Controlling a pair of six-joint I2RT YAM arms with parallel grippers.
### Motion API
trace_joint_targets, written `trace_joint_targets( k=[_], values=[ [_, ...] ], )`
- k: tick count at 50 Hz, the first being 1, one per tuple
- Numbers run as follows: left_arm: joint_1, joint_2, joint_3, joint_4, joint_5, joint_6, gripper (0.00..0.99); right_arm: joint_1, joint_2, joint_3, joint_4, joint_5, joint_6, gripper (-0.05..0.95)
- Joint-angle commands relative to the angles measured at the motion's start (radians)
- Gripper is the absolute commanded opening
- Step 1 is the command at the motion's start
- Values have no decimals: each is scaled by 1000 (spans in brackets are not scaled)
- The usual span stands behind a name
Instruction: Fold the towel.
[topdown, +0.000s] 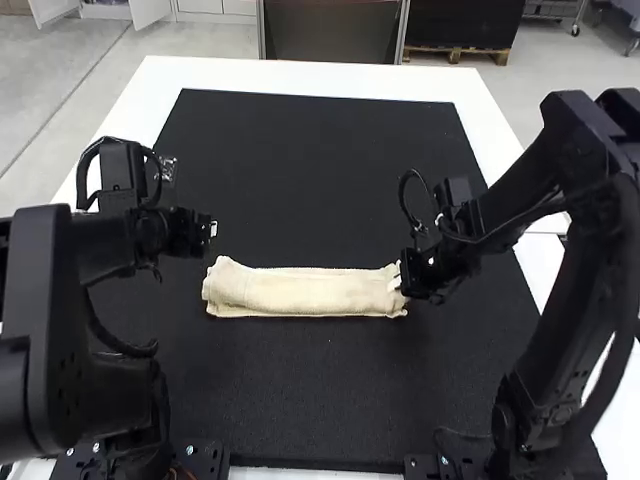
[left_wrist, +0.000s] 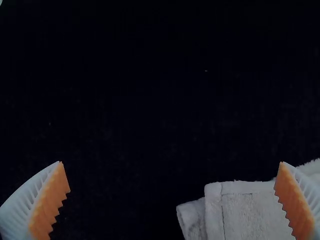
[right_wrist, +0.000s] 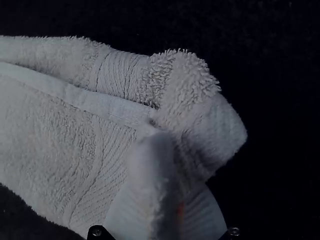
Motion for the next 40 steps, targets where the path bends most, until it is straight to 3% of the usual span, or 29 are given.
trace_joint_targets(
  k=[1, 22, 40],
  values=[
    [8, -18, 39, -8, 14, -25, 964, -16, -70, 31, -28, -30, -10, -23],
    [62, -20, 54, -19, 10, -35, 964, 24, -166, 94, -147, -100, 1, -21],
    [105, -18, 54, -22, 12, -34, 964, 238, -149, 152, -136, -120, 76, -23]
  ],
)
